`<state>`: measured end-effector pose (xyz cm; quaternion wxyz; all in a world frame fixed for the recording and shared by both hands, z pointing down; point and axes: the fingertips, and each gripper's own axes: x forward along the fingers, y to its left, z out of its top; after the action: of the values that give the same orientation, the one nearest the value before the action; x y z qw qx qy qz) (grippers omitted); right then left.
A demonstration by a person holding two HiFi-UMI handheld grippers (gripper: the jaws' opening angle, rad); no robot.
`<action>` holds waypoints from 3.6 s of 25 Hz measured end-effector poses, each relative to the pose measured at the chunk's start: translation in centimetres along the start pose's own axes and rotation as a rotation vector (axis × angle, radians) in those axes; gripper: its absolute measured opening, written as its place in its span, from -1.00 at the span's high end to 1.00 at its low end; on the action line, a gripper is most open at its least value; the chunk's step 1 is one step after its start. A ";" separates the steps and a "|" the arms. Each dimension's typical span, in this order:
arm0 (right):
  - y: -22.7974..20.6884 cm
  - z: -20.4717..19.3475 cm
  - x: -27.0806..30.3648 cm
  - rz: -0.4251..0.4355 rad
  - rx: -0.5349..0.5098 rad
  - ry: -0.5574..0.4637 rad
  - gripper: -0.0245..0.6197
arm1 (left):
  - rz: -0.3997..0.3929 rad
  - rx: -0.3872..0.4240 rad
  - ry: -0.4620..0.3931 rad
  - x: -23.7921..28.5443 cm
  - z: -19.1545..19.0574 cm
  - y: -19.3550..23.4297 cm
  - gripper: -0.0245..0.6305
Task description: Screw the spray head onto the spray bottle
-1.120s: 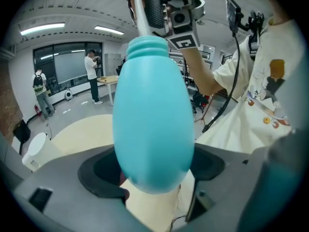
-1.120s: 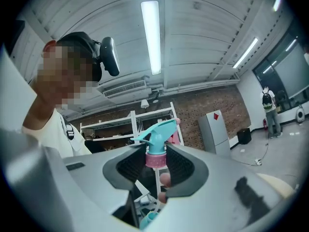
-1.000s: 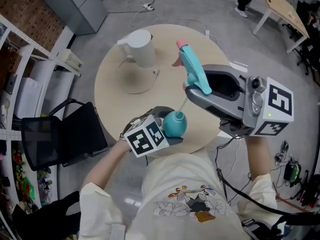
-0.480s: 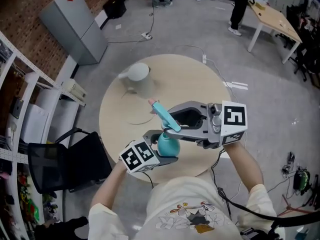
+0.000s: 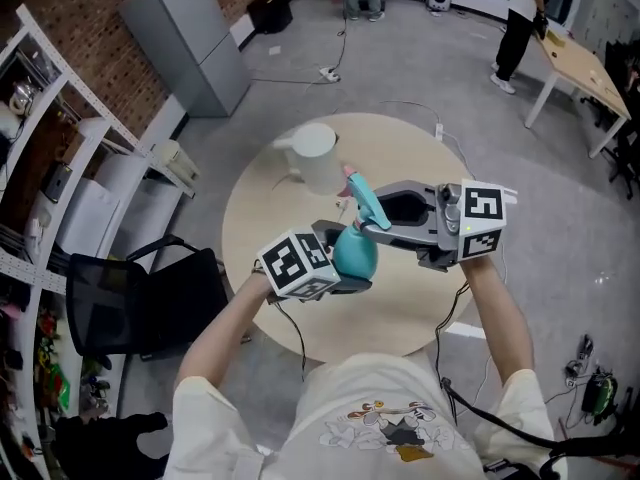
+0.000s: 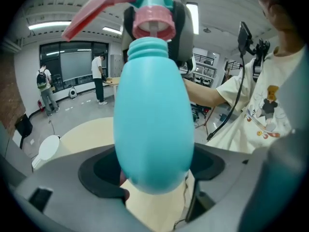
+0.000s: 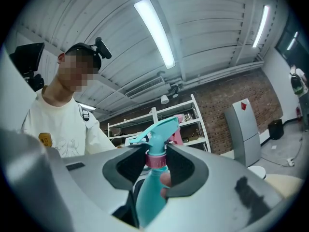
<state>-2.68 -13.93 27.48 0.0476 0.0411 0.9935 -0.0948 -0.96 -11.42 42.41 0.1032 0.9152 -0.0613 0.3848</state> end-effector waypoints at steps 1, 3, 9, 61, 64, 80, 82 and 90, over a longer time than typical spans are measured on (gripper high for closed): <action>0.1 0.0 0.1 0.003 -0.004 0.005 0.51 | -0.001 -0.003 0.000 -0.3 0.0 -0.1 -0.34; 0.3 -0.1 0.3 0.024 -0.008 0.021 0.51 | -0.011 0.007 0.006 -0.6 0.0 -0.6 -0.34; 1.6 0.2 0.8 0.133 0.004 0.022 0.51 | -0.087 0.058 0.015 -1.9 0.5 -2.4 -0.34; 1.5 0.8 2.1 -0.361 -0.191 0.068 0.51 | 0.696 -0.260 -0.187 -2.7 1.7 2.8 -0.34; 1.9 0.8 2.0 -0.297 -0.163 0.044 0.50 | 0.653 -0.242 -0.193 -2.6 1.4 2.7 -0.34; 4.0 2.5 -2.4 0.056 -0.058 0.104 0.10 | 0.200 0.179 -0.142 -4.6 1.7 -4.7 -0.34; 4.5 2.5 -2.0 0.128 -0.034 0.116 0.08 | 0.123 0.233 -0.154 -4.8 2.2 -6.4 -0.34; 10.9 0.8 0.9 0.492 0.042 0.191 0.08 | -0.052 0.331 -0.097 -3.9 1.8 -10.1 -0.34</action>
<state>-2.48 -3.39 24.60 -0.0258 0.2914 0.9514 -0.0966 -0.49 -1.89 36.91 -0.0419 0.9384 0.0218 0.3424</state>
